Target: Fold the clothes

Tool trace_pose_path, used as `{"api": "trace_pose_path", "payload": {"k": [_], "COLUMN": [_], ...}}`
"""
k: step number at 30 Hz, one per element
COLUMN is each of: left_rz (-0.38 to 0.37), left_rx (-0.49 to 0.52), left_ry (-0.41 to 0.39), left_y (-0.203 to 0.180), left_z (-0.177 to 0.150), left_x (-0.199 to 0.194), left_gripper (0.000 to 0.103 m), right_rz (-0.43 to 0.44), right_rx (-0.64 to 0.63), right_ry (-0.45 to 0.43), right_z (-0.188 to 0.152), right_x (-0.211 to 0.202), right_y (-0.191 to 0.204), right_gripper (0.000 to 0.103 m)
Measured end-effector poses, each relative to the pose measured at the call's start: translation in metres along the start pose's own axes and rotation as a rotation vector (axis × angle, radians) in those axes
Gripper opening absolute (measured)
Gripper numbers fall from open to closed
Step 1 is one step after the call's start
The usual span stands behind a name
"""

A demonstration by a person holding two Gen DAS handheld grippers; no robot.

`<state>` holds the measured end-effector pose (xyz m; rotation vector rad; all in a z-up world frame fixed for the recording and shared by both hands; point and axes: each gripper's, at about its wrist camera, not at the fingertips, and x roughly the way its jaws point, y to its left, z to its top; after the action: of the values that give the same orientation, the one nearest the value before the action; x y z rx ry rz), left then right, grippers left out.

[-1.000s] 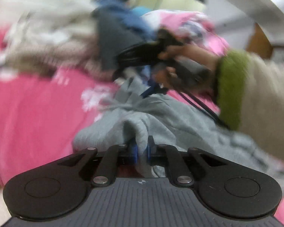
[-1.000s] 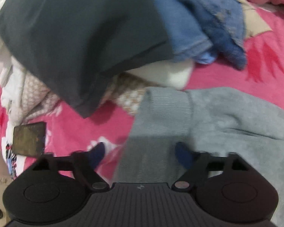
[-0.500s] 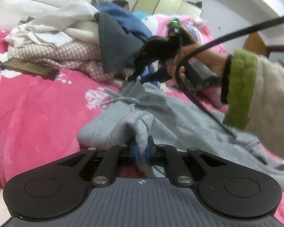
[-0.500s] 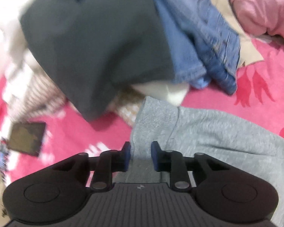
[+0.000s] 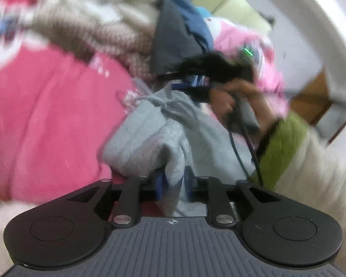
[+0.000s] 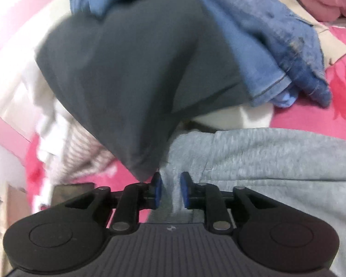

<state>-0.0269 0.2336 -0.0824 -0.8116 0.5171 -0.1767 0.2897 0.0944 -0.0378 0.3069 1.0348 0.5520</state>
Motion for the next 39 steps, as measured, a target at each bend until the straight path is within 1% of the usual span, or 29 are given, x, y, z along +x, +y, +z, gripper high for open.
{"api": "trace_pose_path", "payload": {"k": [2, 4, 5, 6, 8, 10, 12, 14, 16, 17, 18, 20, 21, 23, 25, 26, 28, 29, 30, 31, 32, 33, 35, 36, 37, 38, 39], "left_rz": [-0.073, -0.116, -0.134, -0.144, -0.156, -0.157, -0.151, -0.133, -0.092, -0.077, -0.066, -0.067, -0.075, -0.085, -0.077, -0.069, -0.029, -0.009, 0.006, 0.004, -0.015, -0.037, -0.076, -0.075, -0.060, -0.045, -0.018], "left_rx": [-0.139, -0.244, -0.291, -0.323, -0.378, -0.403, -0.395, -0.384, -0.398, -0.411, -0.423, -0.453, -0.467, -0.497, -0.522, -0.523, -0.471, -0.445, -0.410, -0.352, -0.296, -0.231, -0.069, 0.008, 0.046, 0.084, 0.105], "left_ry": [0.009, 0.009, 0.009, 0.009, 0.007, 0.002, -0.005, -0.011, -0.028, -0.030, -0.020, 0.010, 0.020, 0.039, 0.040, 0.036, 0.004, -0.012, -0.028, -0.045, -0.068, -0.099, -0.186, -0.226, -0.240, -0.254, -0.254], "left_y": [0.015, 0.026, 0.030, 0.032, 0.035, 0.035, 0.033, 0.032, 0.035, 0.037, 0.039, 0.044, 0.046, 0.048, 0.049, 0.048, 0.036, 0.030, 0.023, 0.012, 0.002, -0.011, -0.040, -0.051, -0.054, -0.057, -0.055], "left_z": [0.005, 0.006, 0.006, 0.005, 0.003, 0.003, 0.003, 0.004, 0.006, 0.007, 0.008, 0.011, 0.013, 0.016, 0.017, 0.019, 0.024, 0.026, 0.030, 0.036, 0.043, 0.049, 0.059, 0.060, 0.058, 0.056, 0.053], "left_x": [-0.003, -0.004, -0.005, -0.006, -0.008, -0.014, -0.021, -0.028, -0.033, -0.034, -0.033, -0.026, -0.021, -0.010, -0.001, 0.003, 0.004, 0.005, 0.006, 0.006, 0.005, 0.001, -0.013, -0.022, -0.028, -0.034, -0.037], "left_gripper": [0.027, 0.029, 0.029, 0.030, 0.031, 0.034, 0.036, 0.037, 0.041, 0.045, 0.047, 0.048, 0.048, 0.050, 0.050, 0.047, 0.033, 0.028, 0.023, 0.019, 0.017, 0.014, 0.012, 0.012, 0.012, 0.012, 0.012], "right_rz": [0.000, 0.023, 0.039, 0.054, 0.084, 0.101, 0.112, 0.085, 0.060, 0.057, 0.057, 0.054, 0.041, 0.015, -0.019, -0.040, -0.113, -0.141, -0.144, -0.142, -0.126, -0.109, -0.071, -0.052, -0.039, -0.025, -0.007], "right_rx": [-0.016, -0.037, -0.045, -0.053, -0.073, -0.122, -0.228, -0.387, -0.597, -0.696, -0.787, -0.966, -1.038, -1.122, -1.142, -1.146, -1.101, -1.061, -1.008, -0.958, -0.913, -0.879, -0.848, -0.858, -0.878, -0.901, -0.919], "right_ry": [-0.013, -0.046, -0.052, -0.059, -0.068, -0.054, -0.046, -0.055, -0.084, -0.095, -0.104, -0.118, -0.119, -0.110, -0.098, -0.091, -0.082, -0.087, -0.101, -0.117, -0.142, -0.183, -0.266, -0.308, -0.342, -0.362, -0.353], "right_z": [0.005, 0.004, -0.003, -0.010, -0.025, -0.057, -0.092, -0.125, -0.162, -0.178, -0.192, -0.220, -0.232, -0.248, -0.257, -0.261, -0.261, -0.257, -0.253, -0.248, -0.243, -0.238, -0.231, -0.230, -0.231, -0.234, -0.237], "right_x": [-0.028, -0.064, -0.078, -0.092, -0.121, -0.146, -0.166, -0.172, -0.175, -0.175, -0.171, -0.163, -0.155, -0.139, -0.121, -0.112, -0.094, -0.088, -0.087, -0.088, -0.096, -0.108, -0.137, -0.153, -0.164, -0.170, -0.168], "right_y": [-0.003, -0.010, -0.013, -0.016, -0.023, -0.030, -0.027, -0.011, 0.016, 0.029, 0.041, 0.065, 0.076, 0.088, 0.093, 0.095, 0.091, 0.086, 0.082, 0.078, 0.076, 0.075, 0.081, 0.087, 0.092, 0.097, 0.101], "right_gripper": [0.026, 0.028, 0.032, 0.038, 0.039, 0.039, 0.040, 0.040, 0.042, 0.051, 0.062, 0.070, 0.071, 0.071, 0.071, 0.070, 0.056, 0.040, 0.024, 0.019, 0.014, 0.013, 0.013, 0.013, 0.013, 0.013, 0.013]}}
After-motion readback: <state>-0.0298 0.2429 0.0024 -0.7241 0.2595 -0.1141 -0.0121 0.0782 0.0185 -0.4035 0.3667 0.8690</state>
